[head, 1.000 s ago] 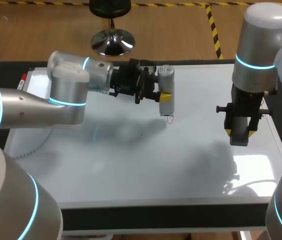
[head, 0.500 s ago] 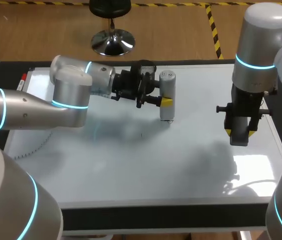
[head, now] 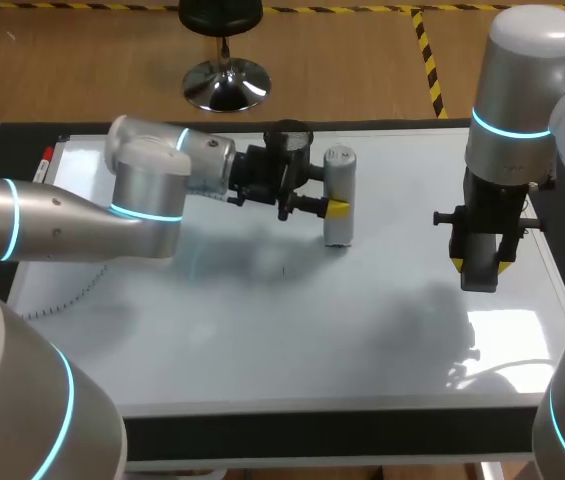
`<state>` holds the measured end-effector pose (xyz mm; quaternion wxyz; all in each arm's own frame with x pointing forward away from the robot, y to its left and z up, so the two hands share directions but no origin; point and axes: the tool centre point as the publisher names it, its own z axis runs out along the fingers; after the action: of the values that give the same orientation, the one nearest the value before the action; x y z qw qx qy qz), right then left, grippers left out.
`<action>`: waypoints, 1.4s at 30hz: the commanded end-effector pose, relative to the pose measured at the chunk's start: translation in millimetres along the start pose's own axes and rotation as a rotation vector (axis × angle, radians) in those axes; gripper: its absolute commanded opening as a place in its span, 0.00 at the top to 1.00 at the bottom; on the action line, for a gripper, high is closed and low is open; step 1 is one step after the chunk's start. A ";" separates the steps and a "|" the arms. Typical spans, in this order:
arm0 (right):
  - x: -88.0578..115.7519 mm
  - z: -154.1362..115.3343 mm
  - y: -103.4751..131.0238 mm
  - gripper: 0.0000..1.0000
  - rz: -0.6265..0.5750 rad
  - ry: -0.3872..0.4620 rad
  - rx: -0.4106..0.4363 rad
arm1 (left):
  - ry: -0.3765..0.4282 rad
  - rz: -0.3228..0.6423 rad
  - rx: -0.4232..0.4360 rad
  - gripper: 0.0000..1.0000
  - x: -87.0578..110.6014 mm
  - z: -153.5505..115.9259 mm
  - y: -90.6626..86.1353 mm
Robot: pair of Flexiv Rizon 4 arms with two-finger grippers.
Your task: Pick up the inspection probe, press it on each red-marked spot on the whiteboard one by one, put down the probe, pick up the eraser, and wipe off all the red marks.
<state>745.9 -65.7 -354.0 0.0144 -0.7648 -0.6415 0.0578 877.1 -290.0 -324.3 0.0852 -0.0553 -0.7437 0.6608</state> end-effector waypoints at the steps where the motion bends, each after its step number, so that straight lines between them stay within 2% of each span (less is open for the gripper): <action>1: -1.2 -0.6 -0.3 1.00 -0.001 0.003 -0.001 | 0.005 0.004 0.006 1.00 -3.4 3.5 2.4; 14: -1.2 -0.6 -0.3 1.00 -0.001 0.003 -0.001 | -0.005 -0.001 -0.017 1.00 -3.4 0.0 15.1; 23: -1.2 -0.6 -0.3 1.00 -0.001 0.003 -0.001 | 0.023 0.009 -0.022 1.00 5.0 7.7 12.9; 32: -1.2 -0.6 -0.3 1.00 -0.001 0.003 -0.001 | 0.012 0.008 -0.036 1.00 4.5 7.3 18.9; 42: -1.2 -0.6 -0.3 1.00 -0.001 0.003 -0.001 | 0.022 0.014 -0.039 1.00 5.7 8.7 18.0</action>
<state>745.9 -65.7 -354.0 0.0144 -0.7648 -0.6415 0.0578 870.9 -294.1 -332.8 0.0854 -0.0681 -0.7555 0.6460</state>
